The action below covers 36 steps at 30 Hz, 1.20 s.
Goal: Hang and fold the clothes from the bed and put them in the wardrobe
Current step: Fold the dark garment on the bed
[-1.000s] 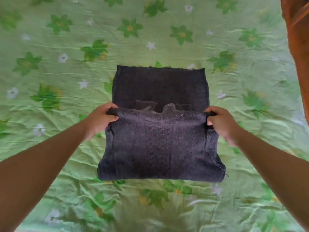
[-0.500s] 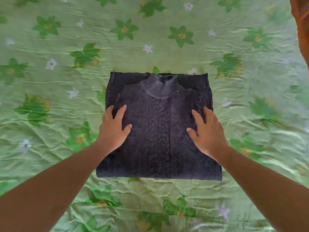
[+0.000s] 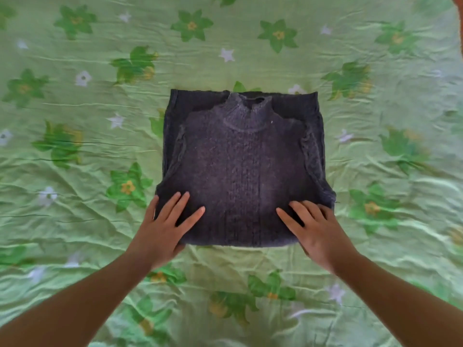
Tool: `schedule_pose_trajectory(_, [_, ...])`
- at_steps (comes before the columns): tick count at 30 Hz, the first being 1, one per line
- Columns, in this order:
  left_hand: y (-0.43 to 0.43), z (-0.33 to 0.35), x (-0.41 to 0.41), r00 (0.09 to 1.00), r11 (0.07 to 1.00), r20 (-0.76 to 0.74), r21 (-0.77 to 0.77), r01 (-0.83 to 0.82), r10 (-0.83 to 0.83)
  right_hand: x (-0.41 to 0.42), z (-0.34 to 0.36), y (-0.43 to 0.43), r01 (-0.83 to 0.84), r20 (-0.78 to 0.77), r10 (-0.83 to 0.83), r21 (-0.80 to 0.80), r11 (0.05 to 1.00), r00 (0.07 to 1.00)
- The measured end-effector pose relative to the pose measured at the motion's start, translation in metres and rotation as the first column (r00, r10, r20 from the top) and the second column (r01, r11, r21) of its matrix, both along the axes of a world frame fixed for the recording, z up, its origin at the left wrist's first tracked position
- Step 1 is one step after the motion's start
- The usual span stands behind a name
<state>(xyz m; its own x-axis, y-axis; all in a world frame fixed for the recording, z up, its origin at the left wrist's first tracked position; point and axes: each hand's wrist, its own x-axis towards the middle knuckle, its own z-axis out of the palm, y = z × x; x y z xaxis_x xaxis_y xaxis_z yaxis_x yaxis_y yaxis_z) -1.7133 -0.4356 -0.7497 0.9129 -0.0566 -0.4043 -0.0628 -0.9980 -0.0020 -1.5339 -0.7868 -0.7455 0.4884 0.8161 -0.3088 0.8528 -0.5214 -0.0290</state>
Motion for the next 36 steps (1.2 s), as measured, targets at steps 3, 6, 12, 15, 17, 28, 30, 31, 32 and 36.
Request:
schedule_pose_trajectory(3, [-0.004, 0.016, 0.013, 1.0, 1.0, 0.012, 0.015, -0.017, 0.017, 0.002, 0.01, 0.009, -0.012, 0.055, 0.014, -0.041, 0.999, 0.998])
schedule_pose_trajectory(6, [-0.014, 0.03, 0.01, 0.999, 0.999, 0.038, -0.018, -0.039, 0.039, -0.007, 0.018, 0.012, 0.044, -0.025, -0.047, -0.114, 0.993, 0.999])
schedule_pose_trajectory(12, [-0.034, 0.038, -0.046, 1.0, 0.998, 0.009, -0.066, 0.008, -0.007, -0.053, 0.031, -0.02, 0.014, -0.114, -0.034, -0.168, 0.986, 0.993])
schedule_pose_trajectory(15, [-0.043, 0.036, -0.067, 0.979, 0.999, -0.202, -0.04, -0.007, -0.002, -0.084, 0.032, -0.038, -0.032, -0.173, -0.009, -0.227, 0.973, 0.985])
schedule_pose_trajectory(17, [-0.046, 0.035, -0.067, 0.959, 0.996, -0.275, -0.041, -0.077, 0.063, -0.089, 0.03, -0.042, -0.008, -0.189, -0.036, -0.224, 0.975, 0.981])
schedule_pose_trajectory(28, [-0.037, -0.016, 0.08, 0.94, 0.963, 0.211, -0.078, -0.258, 0.269, 0.003, -0.022, 0.068, 0.306, 0.042, -0.305, -0.018, 0.952, 0.952])
schedule_pose_trajectory(30, [-0.026, -0.032, 0.087, 0.924, 0.937, 0.164, -0.013, -0.348, 0.345, 0.017, -0.038, 0.073, 0.349, 0.055, -0.347, -0.027, 0.937, 0.936])
schedule_pose_trajectory(31, [-0.021, -0.039, 0.086, 0.906, 0.914, 0.131, -0.005, -0.406, 0.403, 0.021, -0.045, 0.073, 0.365, 0.045, -0.363, -0.039, 0.93, 0.931])
schedule_pose_trajectory(32, [-0.019, -0.045, 0.085, 0.888, 0.893, 0.104, -0.005, -0.45, 0.448, 0.023, -0.051, 0.071, 0.375, 0.032, -0.374, -0.052, 0.926, 0.927])
schedule_pose_trajectory(36, [-0.021, -0.044, 0.092, 0.878, 0.884, 0.107, -0.017, -0.468, 0.467, 0.027, -0.048, 0.078, 0.37, 0.044, -0.369, -0.025, 0.929, 0.928])
